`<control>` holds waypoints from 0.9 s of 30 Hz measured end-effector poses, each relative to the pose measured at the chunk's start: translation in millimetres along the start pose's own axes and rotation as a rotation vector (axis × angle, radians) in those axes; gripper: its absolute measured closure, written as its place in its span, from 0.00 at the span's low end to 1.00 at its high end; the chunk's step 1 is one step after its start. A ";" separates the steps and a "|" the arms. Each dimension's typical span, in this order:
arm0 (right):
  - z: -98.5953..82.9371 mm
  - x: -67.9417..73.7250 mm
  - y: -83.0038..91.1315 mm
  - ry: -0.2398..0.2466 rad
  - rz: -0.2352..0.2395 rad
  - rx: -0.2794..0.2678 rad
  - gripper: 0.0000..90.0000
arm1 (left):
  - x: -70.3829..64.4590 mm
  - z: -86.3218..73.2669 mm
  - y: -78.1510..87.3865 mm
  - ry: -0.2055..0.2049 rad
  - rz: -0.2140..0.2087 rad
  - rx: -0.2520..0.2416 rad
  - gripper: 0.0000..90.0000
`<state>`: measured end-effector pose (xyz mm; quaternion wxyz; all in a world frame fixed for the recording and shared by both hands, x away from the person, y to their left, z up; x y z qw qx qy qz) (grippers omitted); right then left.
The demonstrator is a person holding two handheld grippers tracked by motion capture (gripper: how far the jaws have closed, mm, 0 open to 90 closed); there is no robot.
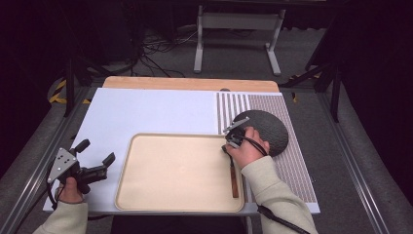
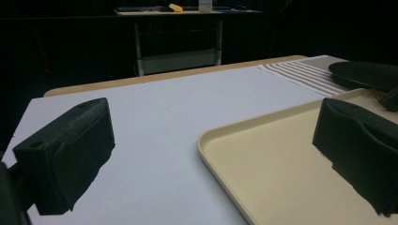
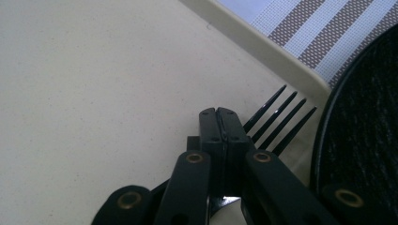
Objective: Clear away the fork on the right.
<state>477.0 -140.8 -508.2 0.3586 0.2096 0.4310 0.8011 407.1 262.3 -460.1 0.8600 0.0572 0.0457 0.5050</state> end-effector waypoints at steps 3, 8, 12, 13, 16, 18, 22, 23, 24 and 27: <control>-0.6 -1.6 0.8 -0.001 -0.010 0.006 1.00 | 0.2 -0.2 0.0 -0.002 0.000 0.001 0.00; 0.7 -1.4 2.6 0.007 -0.011 -0.001 1.00 | 0.6 -0.2 0.2 0.000 0.003 0.000 0.00; 7.3 3.5 8.4 0.018 -0.002 -0.038 0.93 | 0.3 -0.2 0.4 -0.002 0.002 0.001 0.00; 9.1 4.6 10.2 0.020 0.000 -0.048 0.89 | 0.2 0.0 0.4 -0.002 0.001 0.000 0.00; 15.7 9.4 15.0 0.034 0.015 -0.096 0.67 | 0.2 -0.2 0.5 -0.003 0.002 0.001 0.00; 20.3 10.7 17.7 0.057 0.018 -0.135 0.49 | 0.4 -0.1 0.6 -0.002 0.002 0.001 0.00; 27.5 14.9 29.7 0.098 0.042 -0.206 0.31 | -0.6 0.0 0.1 -0.002 -0.001 0.001 0.00; 28.3 15.6 32.1 0.100 0.048 -0.215 0.30 | -0.5 -0.3 0.0 -0.005 0.000 0.004 0.00; 28.7 16.3 35.4 0.107 0.055 -0.223 0.28 | -0.5 -0.1 -0.3 -0.005 0.000 0.002 0.00; 30.7 17.3 45.5 0.128 0.058 -0.256 0.25 | -0.6 0.3 -0.4 -0.004 0.001 0.000 0.00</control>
Point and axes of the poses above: each handheld gripper's, and its own axes: y roughly backward along the jaws, z roughly out of its top, x roughly to its left, the point moved 9 cm from there along -y, roughly forward along the jaws, and after that the axes turned 1 degree about -x, right-handed, at the moved point
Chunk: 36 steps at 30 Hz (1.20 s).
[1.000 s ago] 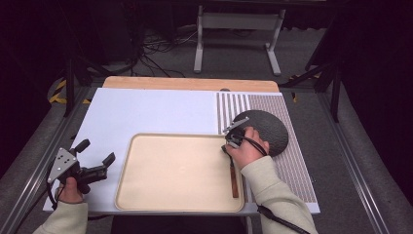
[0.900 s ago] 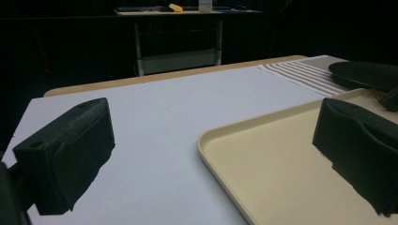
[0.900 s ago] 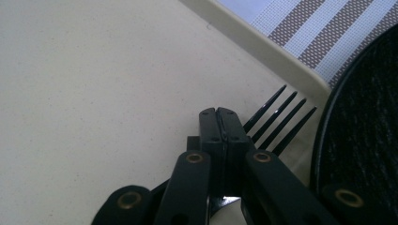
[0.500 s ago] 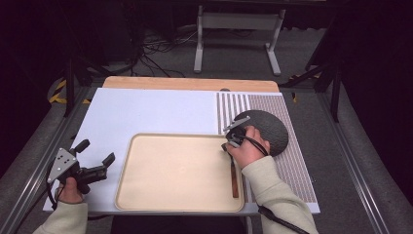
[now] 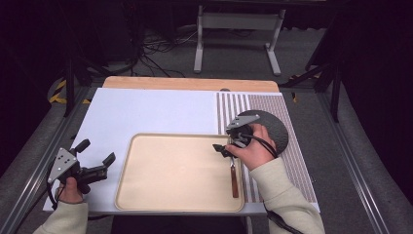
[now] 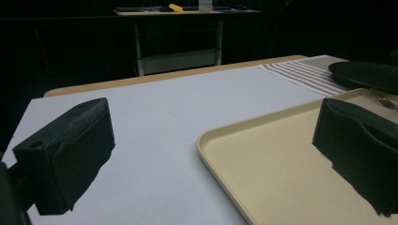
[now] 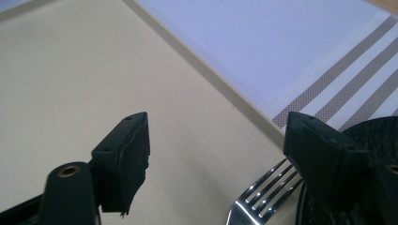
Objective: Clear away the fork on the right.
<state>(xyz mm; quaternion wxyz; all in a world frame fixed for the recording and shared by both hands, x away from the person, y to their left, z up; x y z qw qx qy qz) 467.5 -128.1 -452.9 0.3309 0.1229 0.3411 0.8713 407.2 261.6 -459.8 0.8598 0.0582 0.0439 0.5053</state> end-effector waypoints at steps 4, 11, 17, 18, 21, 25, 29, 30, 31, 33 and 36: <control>4.9 0.3 14.0 0.012 -0.004 -0.041 0.23 | -0.6 0.0 -0.6 0.004 0.001 -0.003 0.00; 8.2 -2.0 37.2 0.021 -0.016 -0.106 0.21 | -0.6 -0.3 -0.9 -0.001 -0.001 0.002 0.00; 5.6 -6.9 51.6 0.028 -0.018 -0.161 0.20 | -0.7 -0.5 -1.3 0.000 0.000 0.003 0.00; 5.3 -7.3 53.8 0.030 -0.017 -0.173 0.20 | -0.8 -0.3 -1.5 0.002 0.001 0.001 0.00; 4.9 -8.0 58.9 0.028 -0.013 -0.204 0.20 | -0.8 -0.3 -1.4 0.002 0.001 0.001 0.00; 2.7 -11.2 69.7 0.031 -0.021 -0.258 0.19 | -0.7 -0.3 -1.3 0.002 0.002 0.001 0.00; 0.4 -13.7 78.1 0.054 -0.035 -0.310 0.17 | -0.7 -0.4 -1.3 0.002 0.002 0.002 0.00; -1.3 -14.7 80.0 0.073 -0.044 -0.313 0.16 | -0.6 -0.4 -1.3 0.002 0.002 0.002 0.00; -2.4 -15.0 81.6 0.084 -0.048 -0.319 0.16 | -0.6 -0.3 -1.3 0.002 0.002 0.002 0.00; -4.3 -16.2 84.8 0.089 -0.056 -0.334 0.16 | -0.5 -0.4 -1.3 0.002 0.002 0.002 0.00; -8.5 -17.8 90.4 0.088 -0.058 -0.368 0.16 | -0.7 -0.5 -1.4 0.002 0.002 0.002 0.00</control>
Point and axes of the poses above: each handheld gripper's, and its own axes: y roughly backward along the jaws, z roughly out of its top, x roughly to its left, the point moved 9 cm from there along -y, roughly forward along the jaws, and after that the axes turned 1 degree about -x, right-handed, at the moved point
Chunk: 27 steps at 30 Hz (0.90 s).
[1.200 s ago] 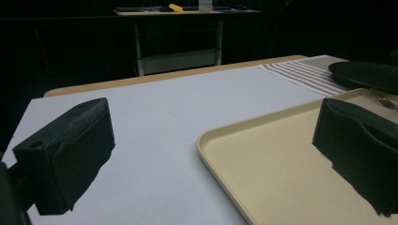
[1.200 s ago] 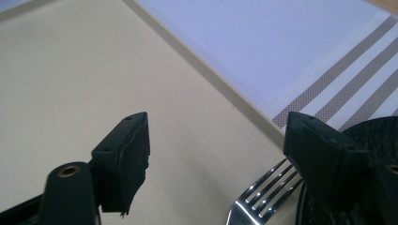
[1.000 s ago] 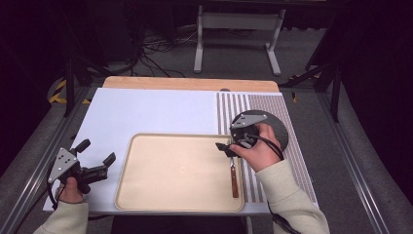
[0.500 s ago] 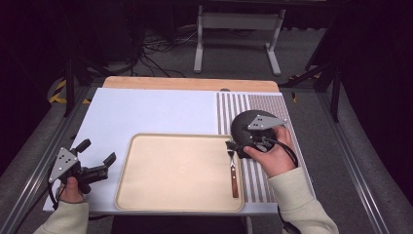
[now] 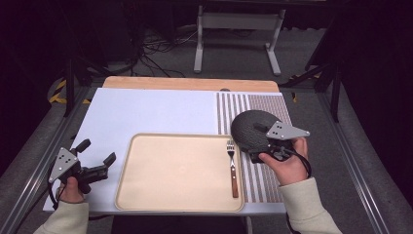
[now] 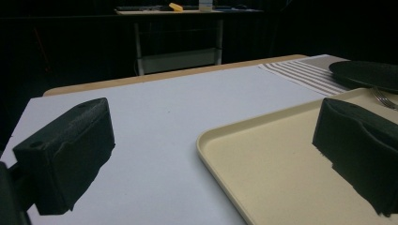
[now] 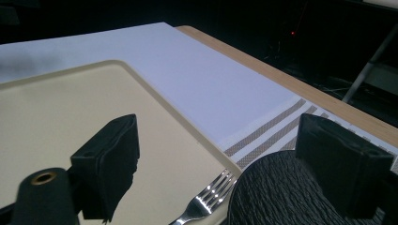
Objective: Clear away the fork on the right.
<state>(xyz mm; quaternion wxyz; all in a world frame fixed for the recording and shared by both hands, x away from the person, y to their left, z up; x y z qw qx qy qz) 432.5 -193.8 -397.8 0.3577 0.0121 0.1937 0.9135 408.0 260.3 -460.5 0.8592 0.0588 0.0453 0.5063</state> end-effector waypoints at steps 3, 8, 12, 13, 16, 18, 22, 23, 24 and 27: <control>-4.0 -1.0 5.4 -0.003 -0.001 -0.023 0.16 | -0.1 0.0 0.0 0.000 0.000 0.000 0.00; -12.5 -4.4 14.8 -0.026 -0.005 -0.067 0.16 | -0.1 0.0 0.1 -0.001 0.000 0.001 0.00; -20.5 -8.9 20.9 -0.046 -0.016 -0.098 0.16 | 0.2 0.0 0.2 -0.002 0.001 0.000 0.00; -22.3 -9.9 22.6 -0.051 -0.020 -0.106 0.16 | 0.2 0.1 0.2 -0.002 0.001 0.000 0.00; -28.6 -13.0 27.4 -0.065 -0.029 -0.123 0.16 | 0.3 0.0 0.2 0.000 0.002 0.000 0.00; -30.1 -13.7 28.2 -0.068 -0.028 -0.127 0.15 | 0.3 0.0 0.2 -0.001 0.001 0.000 0.00; -41.7 -18.4 32.3 -0.089 -0.034 -0.142 0.15 | 0.4 0.0 0.1 -0.001 0.002 0.000 0.00; -43.8 -19.6 32.5 -0.091 -0.039 -0.147 0.15 | 0.4 0.0 0.0 0.001 0.002 0.000 0.00; -47.2 -21.2 33.0 -0.091 -0.046 -0.141 0.15 | 0.5 -0.1 0.0 0.000 0.001 0.000 0.00; -51.6 -22.7 33.9 -0.093 -0.047 -0.138 0.15 | 0.6 0.0 0.1 0.001 0.000 0.000 0.00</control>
Point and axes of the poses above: each handheld gripper's, and its own axes: y roughly backward along the jaws, z roughly out of its top, x roughly to its left, the point moved 9 cm from there along -y, roughly forward along the jaws, and after that the axes turned 1 degree about -x, right-handed, at the moved point
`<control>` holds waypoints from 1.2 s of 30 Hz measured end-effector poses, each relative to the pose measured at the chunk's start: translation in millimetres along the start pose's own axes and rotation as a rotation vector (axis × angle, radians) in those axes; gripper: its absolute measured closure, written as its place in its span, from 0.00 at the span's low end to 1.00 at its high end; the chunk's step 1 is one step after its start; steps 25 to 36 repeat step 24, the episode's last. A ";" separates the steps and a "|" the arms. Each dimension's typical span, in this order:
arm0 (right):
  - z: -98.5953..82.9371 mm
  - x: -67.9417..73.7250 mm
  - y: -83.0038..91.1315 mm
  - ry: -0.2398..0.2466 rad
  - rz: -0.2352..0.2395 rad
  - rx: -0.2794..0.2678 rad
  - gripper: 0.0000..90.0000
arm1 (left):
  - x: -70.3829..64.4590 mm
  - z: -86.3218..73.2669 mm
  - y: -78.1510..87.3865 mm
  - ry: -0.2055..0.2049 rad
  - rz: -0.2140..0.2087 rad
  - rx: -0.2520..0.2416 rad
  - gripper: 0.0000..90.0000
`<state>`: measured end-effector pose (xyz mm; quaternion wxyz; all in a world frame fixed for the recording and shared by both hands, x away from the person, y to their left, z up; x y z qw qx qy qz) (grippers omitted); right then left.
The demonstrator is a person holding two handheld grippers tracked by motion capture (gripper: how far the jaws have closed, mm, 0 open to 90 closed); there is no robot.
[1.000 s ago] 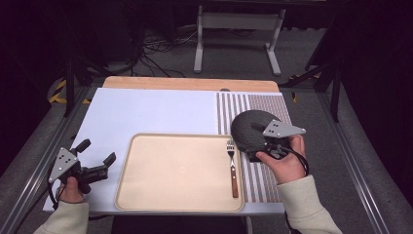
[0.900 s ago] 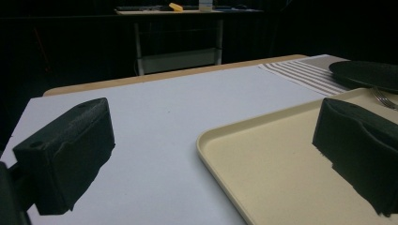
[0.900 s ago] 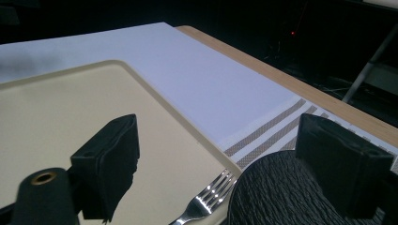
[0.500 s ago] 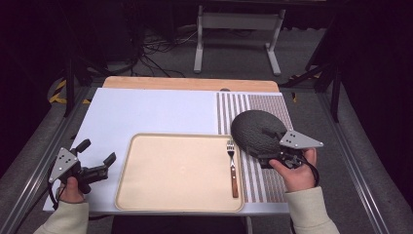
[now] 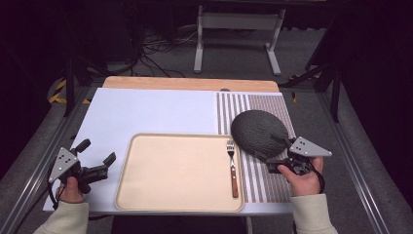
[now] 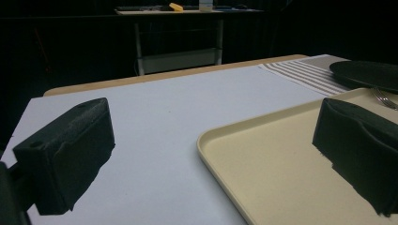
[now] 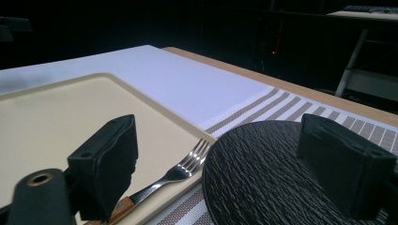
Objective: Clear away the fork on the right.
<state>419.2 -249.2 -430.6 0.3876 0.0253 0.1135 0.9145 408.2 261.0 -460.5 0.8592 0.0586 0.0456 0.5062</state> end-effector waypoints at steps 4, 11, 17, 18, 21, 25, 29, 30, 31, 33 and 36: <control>-6.7 -2.3 2.6 -0.011 -0.006 -0.010 0.15 | 0.4 0.4 0.2 0.001 0.000 -0.003 0.00; -24.2 -5.8 7.4 -0.038 -0.020 0.003 0.15 | 1.1 1.3 1.0 0.001 0.001 -0.006 0.00; -35.3 -4.3 7.1 -0.048 -0.026 0.035 0.15 | 1.5 1.6 1.5 0.009 -0.002 -0.009 0.00; -35.1 -4.2 6.9 -0.049 -0.026 0.034 0.15 | 1.8 1.5 1.9 0.006 -0.004 -0.008 0.00; -33.1 -4.1 6.7 -0.052 -0.025 0.030 0.15 | 2.7 1.5 3.1 0.008 -0.001 -0.010 0.00; -32.0 -3.9 5.9 -0.057 -0.023 0.025 0.15 | 3.2 1.5 3.6 0.009 -0.001 -0.012 0.00; -32.0 -3.9 5.9 -0.057 -0.023 0.025 0.15 | 3.2 1.5 3.6 0.009 -0.001 -0.012 0.00; -32.0 -3.9 5.9 -0.057 -0.023 0.025 0.15 | 3.2 1.5 3.6 0.009 -0.001 -0.012 0.00; -32.0 -3.9 5.9 -0.057 -0.023 0.025 0.15 | 3.2 1.5 3.6 0.009 -0.001 -0.012 0.00; -32.0 -3.9 5.9 -0.057 -0.023 0.025 0.15 | 3.2 1.5 3.6 0.009 -0.001 -0.012 0.00; -32.0 -3.9 5.9 -0.057 -0.023 0.025 0.15 | 3.2 1.5 3.6 0.009 -0.001 -0.012 0.00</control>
Point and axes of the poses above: each handheld gripper's, and its own axes: y roughly backward along the jaws, z roughly out of its top, x roughly to its left, the point moved 9 cm from there along -y, roughly forward along the jaws, and after that the axes turned 1 degree about -x, right-handed, at the moved point
